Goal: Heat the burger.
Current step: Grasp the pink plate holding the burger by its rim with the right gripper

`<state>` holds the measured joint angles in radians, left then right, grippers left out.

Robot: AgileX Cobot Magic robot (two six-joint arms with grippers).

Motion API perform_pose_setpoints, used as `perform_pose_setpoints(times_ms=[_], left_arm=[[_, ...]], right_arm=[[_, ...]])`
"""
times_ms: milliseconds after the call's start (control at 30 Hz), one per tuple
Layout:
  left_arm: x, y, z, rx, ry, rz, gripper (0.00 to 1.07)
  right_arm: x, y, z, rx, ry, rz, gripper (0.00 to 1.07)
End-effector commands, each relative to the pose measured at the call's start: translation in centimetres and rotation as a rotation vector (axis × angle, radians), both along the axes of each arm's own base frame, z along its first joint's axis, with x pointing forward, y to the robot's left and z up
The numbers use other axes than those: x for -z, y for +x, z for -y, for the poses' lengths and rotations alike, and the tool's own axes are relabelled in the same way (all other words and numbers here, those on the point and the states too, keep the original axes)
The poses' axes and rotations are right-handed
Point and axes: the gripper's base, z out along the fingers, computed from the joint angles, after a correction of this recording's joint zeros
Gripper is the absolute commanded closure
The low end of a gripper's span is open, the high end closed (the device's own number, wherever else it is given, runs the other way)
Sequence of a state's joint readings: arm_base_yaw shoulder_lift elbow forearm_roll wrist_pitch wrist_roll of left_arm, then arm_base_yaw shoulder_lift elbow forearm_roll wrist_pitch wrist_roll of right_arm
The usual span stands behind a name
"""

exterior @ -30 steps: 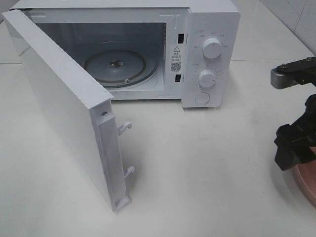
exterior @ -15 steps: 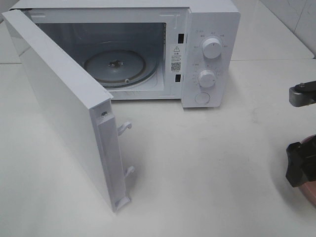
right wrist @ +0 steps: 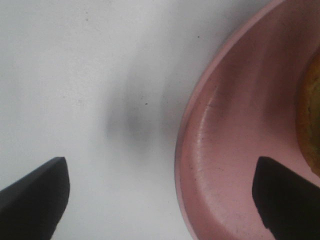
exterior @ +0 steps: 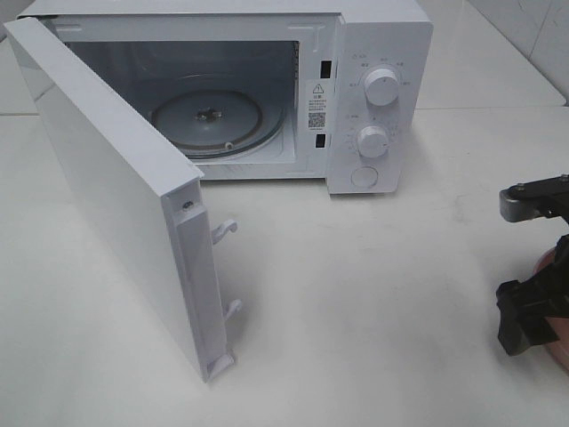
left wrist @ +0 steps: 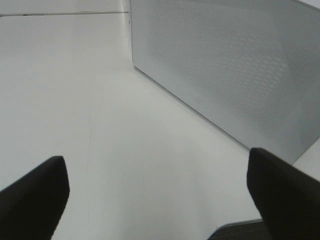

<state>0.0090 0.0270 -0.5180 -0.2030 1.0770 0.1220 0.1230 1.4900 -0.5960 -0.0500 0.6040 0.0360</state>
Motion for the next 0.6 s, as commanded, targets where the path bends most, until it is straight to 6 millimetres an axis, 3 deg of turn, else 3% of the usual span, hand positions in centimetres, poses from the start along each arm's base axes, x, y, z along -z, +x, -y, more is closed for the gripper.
perform_pose_setpoints(times_ms=[33, 600], left_arm=[[0.0, 0.0, 0.0, 0.000, 0.002, 0.001, 0.18], [0.0, 0.0, 0.0, 0.000, 0.002, 0.001, 0.18]], right_arm=[[1.0, 0.3, 0.2, 0.018, -0.008, -0.007, 0.14], [4.4, 1.4, 0.3, 0.027, -0.036, -0.053, 0.18]])
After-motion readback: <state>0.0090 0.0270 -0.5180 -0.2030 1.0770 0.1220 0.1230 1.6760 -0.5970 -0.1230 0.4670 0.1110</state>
